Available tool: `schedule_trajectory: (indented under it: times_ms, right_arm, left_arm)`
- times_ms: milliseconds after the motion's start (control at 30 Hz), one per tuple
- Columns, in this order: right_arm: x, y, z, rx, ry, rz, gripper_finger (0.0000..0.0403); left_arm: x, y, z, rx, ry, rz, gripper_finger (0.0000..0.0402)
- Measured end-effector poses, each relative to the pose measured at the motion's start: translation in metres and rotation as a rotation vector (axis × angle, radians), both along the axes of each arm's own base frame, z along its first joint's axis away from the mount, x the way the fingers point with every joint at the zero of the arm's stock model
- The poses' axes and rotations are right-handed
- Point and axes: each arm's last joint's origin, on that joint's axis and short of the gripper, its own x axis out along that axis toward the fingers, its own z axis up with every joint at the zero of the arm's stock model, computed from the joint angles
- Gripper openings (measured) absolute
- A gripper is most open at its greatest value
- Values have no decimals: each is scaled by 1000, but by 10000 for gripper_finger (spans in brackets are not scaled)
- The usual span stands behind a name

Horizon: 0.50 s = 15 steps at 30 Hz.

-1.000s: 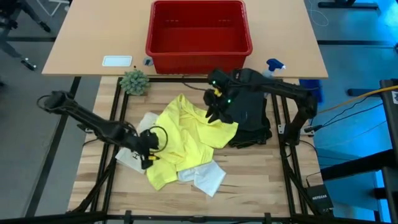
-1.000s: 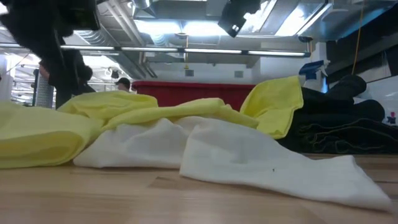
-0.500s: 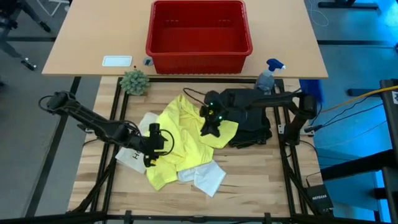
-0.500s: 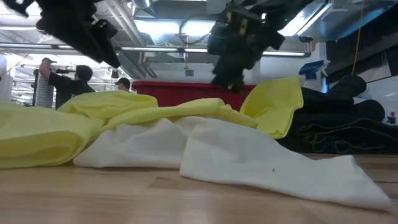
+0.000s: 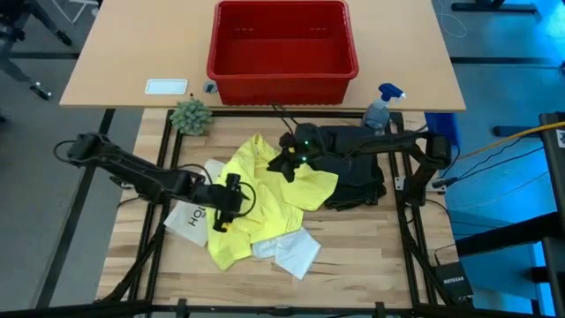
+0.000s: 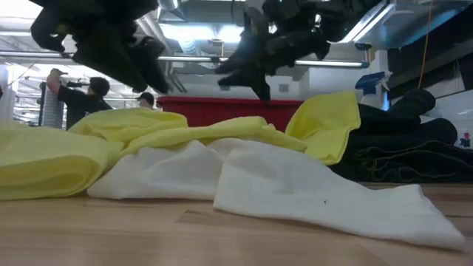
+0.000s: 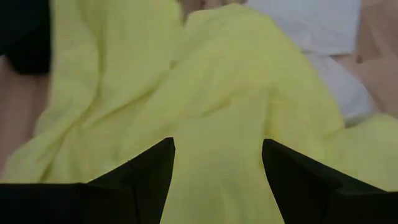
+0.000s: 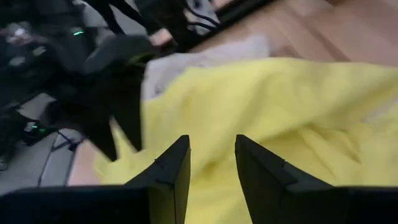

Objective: Fold laundry
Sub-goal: Fold the yellow shirt

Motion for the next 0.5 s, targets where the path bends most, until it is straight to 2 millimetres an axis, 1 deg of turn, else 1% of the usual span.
schedule_trajectory:
  times_ms: [133, 267, 433, 500]
  right_arm:
    - [-4, -14, -1, 15, 8, -11, 117]
    - [-8, -25, 0, 41, 9, -26, 117]
    - [-10, -26, -2, 51, 37, -33, 117]
    - [-11, -26, -4, 59, 57, -31, 117]
  left_arm:
    - [9, -4, -13, 5, 34, -52, 234]
    - [14, -3, -28, 22, 92, -24, 235]
    - [22, -1, -34, 46, 62, 46, 233]
    - [22, 4, -33, 55, 49, 116, 215]
